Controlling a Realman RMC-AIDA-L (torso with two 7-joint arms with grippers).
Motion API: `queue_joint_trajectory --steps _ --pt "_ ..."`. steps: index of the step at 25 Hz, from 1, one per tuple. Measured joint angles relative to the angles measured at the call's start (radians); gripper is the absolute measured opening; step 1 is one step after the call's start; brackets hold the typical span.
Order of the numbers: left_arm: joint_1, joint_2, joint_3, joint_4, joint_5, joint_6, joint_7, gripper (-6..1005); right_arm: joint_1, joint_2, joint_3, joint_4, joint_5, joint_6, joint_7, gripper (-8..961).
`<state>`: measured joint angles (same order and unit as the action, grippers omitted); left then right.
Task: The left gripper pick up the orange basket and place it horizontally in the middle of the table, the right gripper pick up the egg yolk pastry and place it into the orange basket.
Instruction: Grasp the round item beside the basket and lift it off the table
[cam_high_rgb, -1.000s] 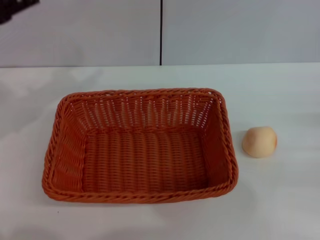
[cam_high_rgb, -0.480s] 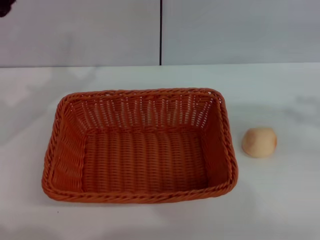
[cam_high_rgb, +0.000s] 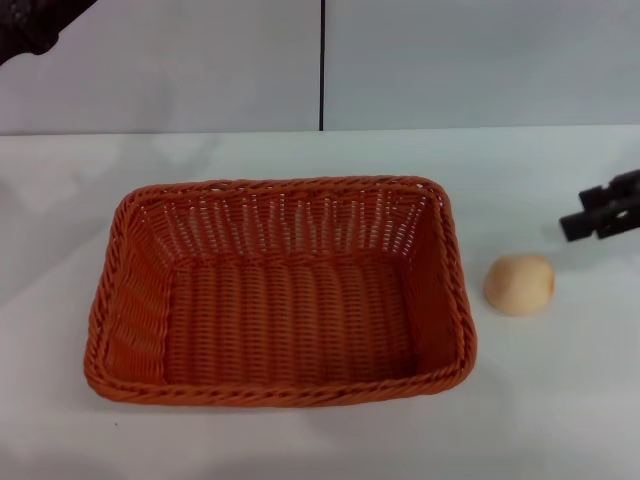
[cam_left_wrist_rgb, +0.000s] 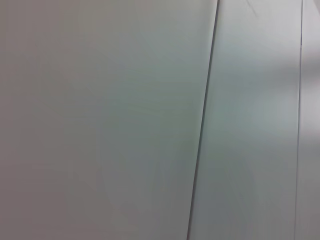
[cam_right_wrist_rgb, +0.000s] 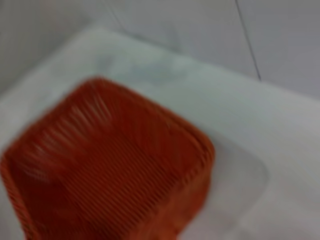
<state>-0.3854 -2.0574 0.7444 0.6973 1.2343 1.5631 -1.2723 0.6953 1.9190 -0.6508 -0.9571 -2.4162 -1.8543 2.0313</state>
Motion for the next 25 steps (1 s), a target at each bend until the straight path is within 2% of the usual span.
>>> queue_joint_trajectory --steps 1,2,5,6,7,10,11,12,14,25 --pt "0.000 0.000 0.001 -0.004 0.000 0.001 0.000 718 0.020 0.014 -0.044 0.002 -0.047 0.032 0.017 745" --pt "0.000 0.000 0.001 -0.004 0.000 0.001 0.000 718 0.020 0.014 -0.044 0.002 -0.047 0.032 0.017 745" --pt "0.000 0.000 0.012 -0.011 0.000 -0.001 0.000 718 0.046 0.040 -0.119 0.008 -0.097 0.079 0.035 745" --pt "-0.001 0.000 0.020 -0.017 0.000 -0.002 0.000 718 0.061 0.058 -0.167 0.010 -0.127 0.104 0.050 745" --pt "-0.001 0.000 0.020 -0.017 0.000 -0.002 0.000 718 0.061 0.058 -0.167 0.010 -0.127 0.104 0.050 745" --pt "-0.010 0.000 0.024 -0.032 0.000 -0.001 -0.002 718 0.083 0.088 -0.237 0.014 -0.194 0.150 0.082 744" --pt "-0.012 -0.001 0.024 -0.035 0.000 0.001 -0.005 718 0.095 0.105 -0.267 0.016 -0.244 0.173 0.101 744" --pt "-0.012 -0.001 0.024 -0.035 0.000 0.001 -0.005 718 0.095 0.105 -0.267 0.016 -0.244 0.173 0.101 744" --pt "-0.013 -0.001 0.024 -0.035 0.000 0.004 -0.008 717 0.111 0.125 -0.285 0.020 -0.299 0.200 0.115 744" --pt "-0.009 -0.001 0.038 -0.041 0.005 0.006 -0.010 717 0.132 0.138 -0.288 0.099 -0.301 0.289 0.114 745"
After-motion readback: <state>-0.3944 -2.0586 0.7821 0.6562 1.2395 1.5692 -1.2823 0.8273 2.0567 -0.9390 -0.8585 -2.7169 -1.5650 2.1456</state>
